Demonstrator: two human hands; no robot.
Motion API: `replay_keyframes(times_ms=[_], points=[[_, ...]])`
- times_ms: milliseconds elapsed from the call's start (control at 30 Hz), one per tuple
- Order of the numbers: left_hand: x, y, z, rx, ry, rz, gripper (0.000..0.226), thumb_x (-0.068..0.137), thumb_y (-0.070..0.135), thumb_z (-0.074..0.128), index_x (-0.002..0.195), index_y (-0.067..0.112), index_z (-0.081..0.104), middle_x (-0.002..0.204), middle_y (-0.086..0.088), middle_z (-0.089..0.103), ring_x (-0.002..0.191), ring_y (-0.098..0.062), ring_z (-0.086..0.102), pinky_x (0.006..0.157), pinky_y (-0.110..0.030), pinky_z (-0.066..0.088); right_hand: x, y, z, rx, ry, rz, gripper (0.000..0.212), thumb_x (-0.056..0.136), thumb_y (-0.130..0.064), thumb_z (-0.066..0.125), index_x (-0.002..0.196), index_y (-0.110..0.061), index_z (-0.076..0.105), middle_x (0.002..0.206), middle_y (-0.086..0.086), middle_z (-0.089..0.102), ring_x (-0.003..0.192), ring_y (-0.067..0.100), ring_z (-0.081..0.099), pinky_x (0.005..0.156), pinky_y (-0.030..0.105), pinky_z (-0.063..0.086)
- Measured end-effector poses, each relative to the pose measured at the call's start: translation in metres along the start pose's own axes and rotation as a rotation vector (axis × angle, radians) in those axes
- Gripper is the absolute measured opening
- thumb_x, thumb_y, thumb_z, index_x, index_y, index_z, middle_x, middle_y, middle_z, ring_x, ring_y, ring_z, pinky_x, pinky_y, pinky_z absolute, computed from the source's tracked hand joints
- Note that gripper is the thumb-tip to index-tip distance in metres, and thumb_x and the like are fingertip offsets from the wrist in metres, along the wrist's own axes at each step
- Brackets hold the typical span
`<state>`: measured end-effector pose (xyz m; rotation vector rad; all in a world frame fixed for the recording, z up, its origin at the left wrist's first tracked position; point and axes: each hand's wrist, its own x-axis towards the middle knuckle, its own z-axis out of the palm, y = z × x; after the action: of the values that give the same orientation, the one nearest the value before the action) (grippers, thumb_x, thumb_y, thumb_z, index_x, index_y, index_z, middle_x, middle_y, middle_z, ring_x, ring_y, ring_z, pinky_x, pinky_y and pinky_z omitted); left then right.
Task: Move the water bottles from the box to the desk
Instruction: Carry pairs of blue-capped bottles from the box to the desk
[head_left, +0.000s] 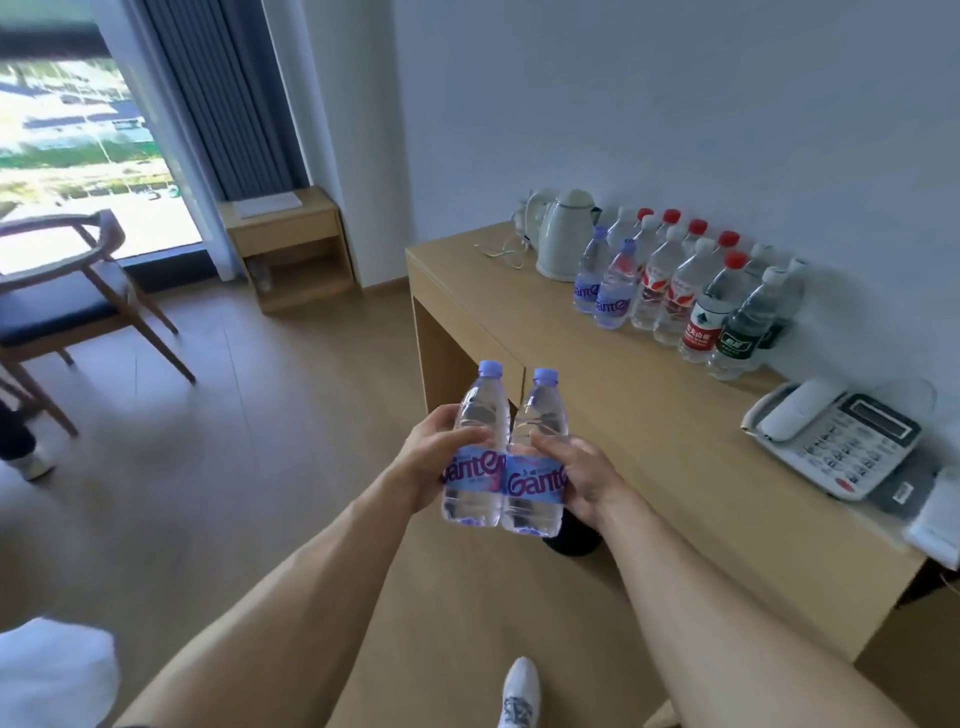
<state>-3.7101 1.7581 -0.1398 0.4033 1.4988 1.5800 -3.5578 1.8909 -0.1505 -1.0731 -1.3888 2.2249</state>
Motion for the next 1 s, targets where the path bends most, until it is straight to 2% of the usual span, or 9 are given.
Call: replay_keyframes(times_ms=[67, 233, 433, 533, 700, 767, 833, 933, 1000], points=[[0.036, 0.014, 0.009, 0.019, -0.009, 0.005, 0.059, 0.066, 0.017, 0.083, 0.121, 0.015, 0.061, 0.116, -0.024, 0.070, 0.090, -0.033, 0.071, 0.078, -0.043, 0.060, 0.033, -0.016, -0.008, 0.023, -0.010, -0.013, 0.068, 0.085, -0.026, 0.075, 0.135, 0.010, 0.048, 0.129, 0.031, 0.061, 0.117, 0.048, 0.061, 0.102, 0.062, 0.047], [0.126, 0.051, 0.044, 0.073, -0.029, -0.019, 0.058, 0.071, 0.014, 0.083, 0.125, 0.011, 0.059, 0.117, -0.027, 0.068, 0.095, -0.040, 0.070, 0.082, -0.048, 0.060, 0.102, -0.066, -0.040, 0.089, 0.004, -0.041, 0.067, 0.069, -0.033, 0.082, 0.120, 0.001, 0.055, 0.116, 0.029, 0.066, 0.093, 0.036, 0.066, 0.090, 0.054, 0.054], [0.209, 0.070, 0.094, 0.083, -0.129, -0.095, 0.047, 0.083, 0.008, 0.077, 0.125, 0.017, 0.058, 0.098, -0.023, 0.074, 0.085, -0.036, 0.072, 0.073, -0.047, 0.061, 0.149, -0.107, -0.089, 0.115, 0.093, -0.082, 0.057, 0.065, -0.036, 0.082, 0.106, -0.009, 0.052, 0.107, 0.023, 0.067, 0.088, 0.033, 0.067, 0.080, 0.046, 0.056], [0.242, 0.070, 0.119, 0.111, -0.203, -0.108, 0.048, 0.084, 0.010, 0.077, 0.126, 0.016, 0.056, 0.109, -0.028, 0.071, 0.093, -0.040, 0.070, 0.088, -0.059, 0.057, 0.162, -0.117, -0.116, 0.140, 0.180, -0.083, 0.053, 0.073, -0.031, 0.081, 0.111, -0.008, 0.052, 0.107, 0.021, 0.067, 0.089, 0.031, 0.067, 0.080, 0.045, 0.056], [0.284, 0.069, 0.164, 0.210, -0.358, -0.118, 0.049, 0.084, 0.012, 0.076, 0.127, 0.018, 0.054, 0.117, -0.026, 0.069, 0.101, -0.042, 0.068, 0.094, -0.056, 0.053, 0.170, -0.125, -0.156, 0.188, 0.325, -0.103, 0.056, 0.081, -0.027, 0.079, 0.123, -0.002, 0.052, 0.119, 0.021, 0.067, 0.103, 0.035, 0.068, 0.087, 0.049, 0.056], [0.299, 0.069, 0.181, 0.234, -0.416, -0.125, 0.057, 0.074, 0.015, 0.080, 0.125, 0.021, 0.056, 0.117, -0.023, 0.071, 0.101, -0.040, 0.069, 0.089, -0.053, 0.055, 0.172, -0.128, -0.168, 0.204, 0.384, -0.120, 0.054, 0.080, -0.025, 0.079, 0.123, -0.003, 0.054, 0.123, 0.022, 0.067, 0.111, 0.038, 0.066, 0.091, 0.052, 0.054], [0.316, 0.071, 0.194, 0.268, -0.463, -0.108, 0.063, 0.064, 0.018, 0.081, 0.123, 0.023, 0.057, 0.113, -0.016, 0.073, 0.087, -0.027, 0.072, 0.070, -0.040, 0.058, 0.177, -0.133, -0.177, 0.223, 0.436, -0.138, 0.044, 0.081, -0.023, 0.079, 0.117, -0.009, 0.057, 0.120, 0.020, 0.069, 0.105, 0.034, 0.069, 0.083, 0.048, 0.058], [0.346, 0.072, 0.203, 0.297, -0.547, -0.072, 0.065, 0.072, 0.010, 0.084, 0.128, 0.021, 0.055, 0.109, -0.011, 0.074, 0.078, -0.018, 0.072, 0.059, -0.031, 0.055, 0.188, -0.140, -0.183, 0.220, 0.521, -0.177, 0.047, 0.082, -0.022, 0.081, 0.123, -0.013, 0.059, 0.114, 0.011, 0.073, 0.095, 0.025, 0.073, 0.067, 0.036, 0.058], [0.366, 0.077, 0.205, 0.317, -0.595, -0.045, 0.066, 0.072, 0.007, 0.085, 0.129, 0.019, 0.053, 0.104, -0.010, 0.074, 0.076, -0.017, 0.073, 0.056, -0.026, 0.054, 0.196, -0.146, -0.181, 0.164, 0.589, -0.199, 0.049, 0.078, -0.025, 0.083, 0.121, -0.017, 0.062, 0.111, 0.004, 0.074, 0.095, 0.018, 0.073, 0.068, 0.030, 0.056]])
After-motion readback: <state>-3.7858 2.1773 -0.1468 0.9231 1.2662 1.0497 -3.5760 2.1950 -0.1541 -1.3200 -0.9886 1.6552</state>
